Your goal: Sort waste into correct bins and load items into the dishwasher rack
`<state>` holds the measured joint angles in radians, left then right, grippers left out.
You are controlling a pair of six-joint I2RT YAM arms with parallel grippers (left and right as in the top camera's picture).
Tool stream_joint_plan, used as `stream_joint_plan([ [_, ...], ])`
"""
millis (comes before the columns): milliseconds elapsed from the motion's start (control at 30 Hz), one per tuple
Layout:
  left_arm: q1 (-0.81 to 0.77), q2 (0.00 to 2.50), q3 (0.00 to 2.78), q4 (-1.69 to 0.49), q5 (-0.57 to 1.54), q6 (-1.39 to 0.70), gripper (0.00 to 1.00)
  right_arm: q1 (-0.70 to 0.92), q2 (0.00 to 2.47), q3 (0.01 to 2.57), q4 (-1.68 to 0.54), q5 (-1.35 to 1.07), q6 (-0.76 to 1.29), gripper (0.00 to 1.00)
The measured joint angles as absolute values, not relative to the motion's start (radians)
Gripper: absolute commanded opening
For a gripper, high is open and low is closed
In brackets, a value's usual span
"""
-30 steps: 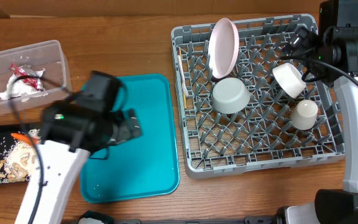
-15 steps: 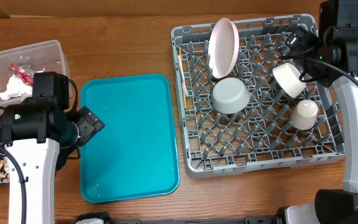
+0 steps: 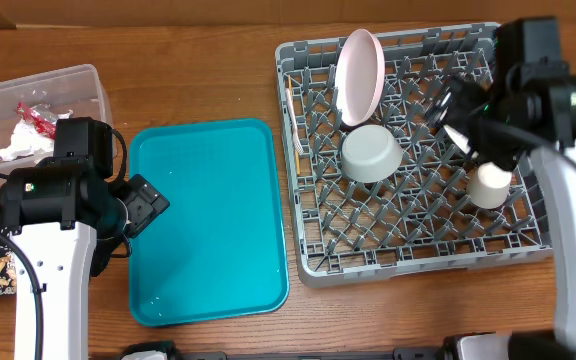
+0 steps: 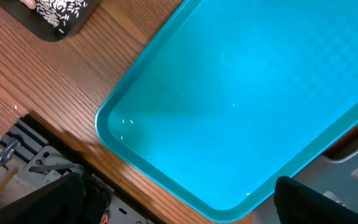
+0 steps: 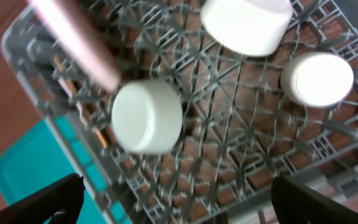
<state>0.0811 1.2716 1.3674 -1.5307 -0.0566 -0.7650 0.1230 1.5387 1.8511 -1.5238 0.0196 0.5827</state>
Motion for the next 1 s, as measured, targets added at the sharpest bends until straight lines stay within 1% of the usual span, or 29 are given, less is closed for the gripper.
stream_joint_plan([
  [200,0.081,1.272,1.367,-1.531,-0.057,-0.765,1.00,0.355,1.361,1.776,-1.565,0.146,0.661,1.00],
  [333,0.081,1.272,1.367,-1.531,-0.056,-0.765,1.00,0.458,1.336,1.745,-1.632,0.163,0.686,1.00],
  [833,0.081,1.272,1.367,-1.531,-0.057,-0.769,1.00,0.479,1.340,1.739,-1.627,0.188,0.671,1.00],
  [900,0.081,1.272,1.367,-1.531,-0.056,-0.769,1.00,0.478,1.340,1.729,-1.582,0.188,0.660,1.00],
  [1000,0.081,1.272,1.367,-1.531,-0.056,-0.769,1.00,0.463,1.337,1.678,-1.451,0.184,0.620,1.00],
])
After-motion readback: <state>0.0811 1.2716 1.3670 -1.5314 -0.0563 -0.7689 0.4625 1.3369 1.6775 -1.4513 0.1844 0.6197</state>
